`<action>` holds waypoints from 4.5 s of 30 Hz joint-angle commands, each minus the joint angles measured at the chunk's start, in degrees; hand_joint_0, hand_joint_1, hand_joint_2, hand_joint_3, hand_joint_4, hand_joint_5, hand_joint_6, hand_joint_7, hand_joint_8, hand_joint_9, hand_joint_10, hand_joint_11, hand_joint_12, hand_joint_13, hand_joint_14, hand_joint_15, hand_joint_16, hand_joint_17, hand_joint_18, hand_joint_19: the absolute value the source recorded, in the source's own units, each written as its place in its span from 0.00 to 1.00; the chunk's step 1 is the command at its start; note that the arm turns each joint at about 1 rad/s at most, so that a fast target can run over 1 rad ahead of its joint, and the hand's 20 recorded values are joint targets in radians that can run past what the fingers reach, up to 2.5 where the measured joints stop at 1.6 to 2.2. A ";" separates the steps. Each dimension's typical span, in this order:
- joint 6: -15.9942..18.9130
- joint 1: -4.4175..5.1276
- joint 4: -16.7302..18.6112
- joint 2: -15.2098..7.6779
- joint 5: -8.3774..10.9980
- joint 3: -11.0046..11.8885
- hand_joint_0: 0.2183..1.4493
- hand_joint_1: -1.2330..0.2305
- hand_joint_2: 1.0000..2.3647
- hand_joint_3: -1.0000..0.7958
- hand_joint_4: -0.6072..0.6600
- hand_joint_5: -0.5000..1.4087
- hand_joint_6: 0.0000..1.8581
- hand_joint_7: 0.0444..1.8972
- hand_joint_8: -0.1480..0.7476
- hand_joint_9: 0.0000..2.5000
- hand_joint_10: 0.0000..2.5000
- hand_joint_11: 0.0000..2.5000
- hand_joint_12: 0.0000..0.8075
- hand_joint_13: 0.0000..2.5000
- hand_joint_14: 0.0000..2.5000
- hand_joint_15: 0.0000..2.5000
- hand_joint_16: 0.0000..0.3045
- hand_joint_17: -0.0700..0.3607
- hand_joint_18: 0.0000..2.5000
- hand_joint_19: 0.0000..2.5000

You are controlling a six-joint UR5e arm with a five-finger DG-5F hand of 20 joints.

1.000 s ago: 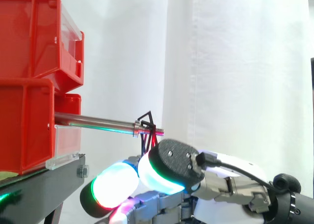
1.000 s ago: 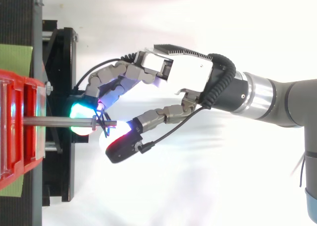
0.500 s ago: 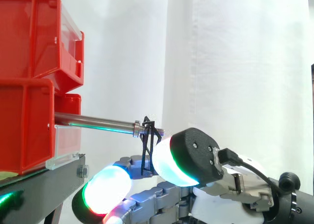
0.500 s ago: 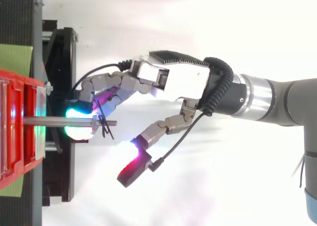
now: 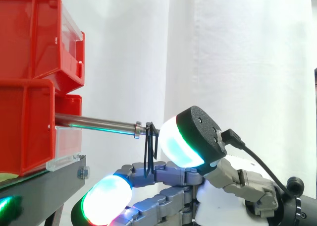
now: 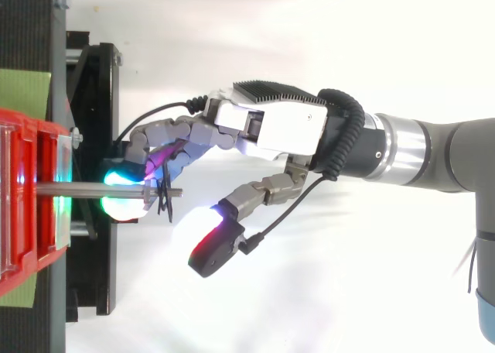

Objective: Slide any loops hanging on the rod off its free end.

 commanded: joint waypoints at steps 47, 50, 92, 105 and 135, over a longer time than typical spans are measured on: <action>-0.45 -2.58 -2.88 2.49 -7.75 -0.03 0.34 0.44 0.01 0.33 0.64 0.21 0.27 0.62 0.46 0.36 0.00 0.12 0.40 0.30 0.00 0.09 0.14 0.39 0.32 0.23; -0.45 -2.58 -2.88 2.49 -7.84 -0.03 0.34 0.44 0.01 0.34 0.64 0.21 0.27 0.62 0.46 0.36 0.00 0.12 0.40 0.30 0.00 0.09 0.14 0.39 0.32 0.23; -0.54 -3.72 -2.35 3.10 -10.30 -0.03 0.32 0.37 0.01 0.36 0.62 0.20 0.35 0.55 0.47 0.35 0.00 0.13 0.40 0.30 0.00 0.10 0.14 0.39 0.32 0.23; -0.54 -3.81 -2.44 3.54 -10.30 -0.03 0.32 0.38 0.01 0.47 0.60 0.18 0.45 0.45 0.49 0.34 0.00 0.14 0.43 0.31 0.00 0.09 0.16 0.42 0.34 0.22; -0.80 -3.99 -2.44 3.54 -10.48 -1.61 0.32 0.33 0.00 0.57 0.44 0.19 0.50 0.43 0.52 0.40 0.00 0.14 0.47 0.34 0.00 0.09 0.19 0.46 0.39 0.20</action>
